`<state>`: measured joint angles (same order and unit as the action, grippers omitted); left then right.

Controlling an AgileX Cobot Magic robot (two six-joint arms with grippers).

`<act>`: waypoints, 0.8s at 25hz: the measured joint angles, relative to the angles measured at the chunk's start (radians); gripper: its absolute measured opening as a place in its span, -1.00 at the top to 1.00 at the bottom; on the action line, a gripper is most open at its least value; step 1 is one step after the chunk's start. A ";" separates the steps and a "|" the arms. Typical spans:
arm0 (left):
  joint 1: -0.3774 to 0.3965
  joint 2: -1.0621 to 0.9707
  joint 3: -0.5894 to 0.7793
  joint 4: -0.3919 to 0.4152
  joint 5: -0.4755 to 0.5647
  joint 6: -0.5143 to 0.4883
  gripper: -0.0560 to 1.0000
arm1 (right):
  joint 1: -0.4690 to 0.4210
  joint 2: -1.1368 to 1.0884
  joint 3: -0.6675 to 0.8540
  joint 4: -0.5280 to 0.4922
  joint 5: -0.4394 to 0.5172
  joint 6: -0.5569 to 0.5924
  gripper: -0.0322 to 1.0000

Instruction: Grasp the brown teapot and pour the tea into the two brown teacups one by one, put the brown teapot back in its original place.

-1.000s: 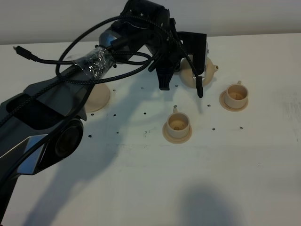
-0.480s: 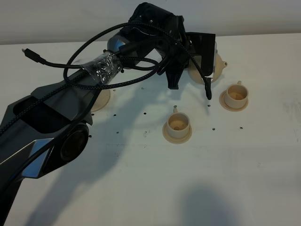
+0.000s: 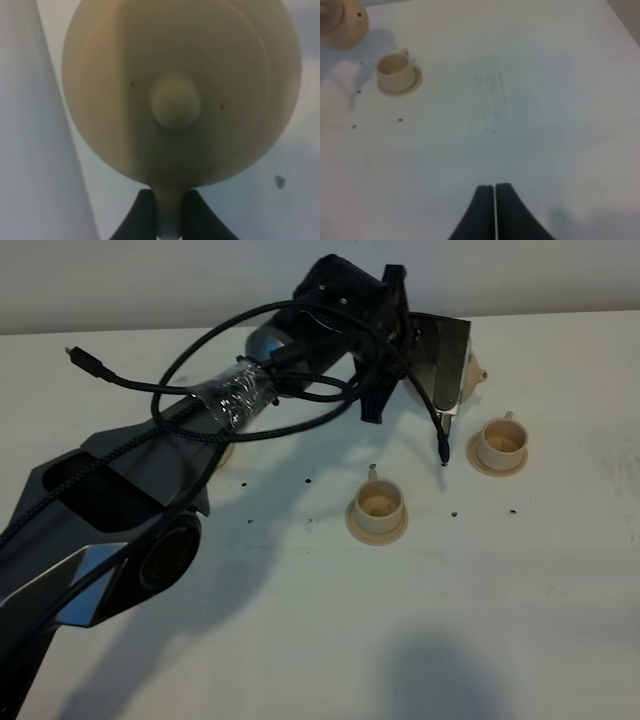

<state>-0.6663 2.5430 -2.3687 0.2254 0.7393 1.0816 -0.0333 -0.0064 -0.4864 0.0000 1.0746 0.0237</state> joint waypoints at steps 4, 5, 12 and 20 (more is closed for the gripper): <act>-0.019 0.000 0.000 0.039 -0.019 0.000 0.59 | 0.000 0.000 0.000 0.000 0.000 0.000 0.98; -0.021 0.000 0.000 0.043 -0.021 0.000 0.59 | 0.000 0.000 0.000 0.000 0.000 0.000 0.98; -0.024 0.000 0.000 0.076 -0.019 0.000 0.59 | 0.000 0.000 0.000 0.000 0.000 0.000 0.98; -0.028 0.000 0.000 0.103 -0.020 0.006 0.59 | 0.000 0.000 0.000 0.000 0.000 0.000 0.98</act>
<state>-0.6947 2.5430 -2.3687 0.3283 0.7190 1.0878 -0.0333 -0.0064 -0.4864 0.0000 1.0746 0.0240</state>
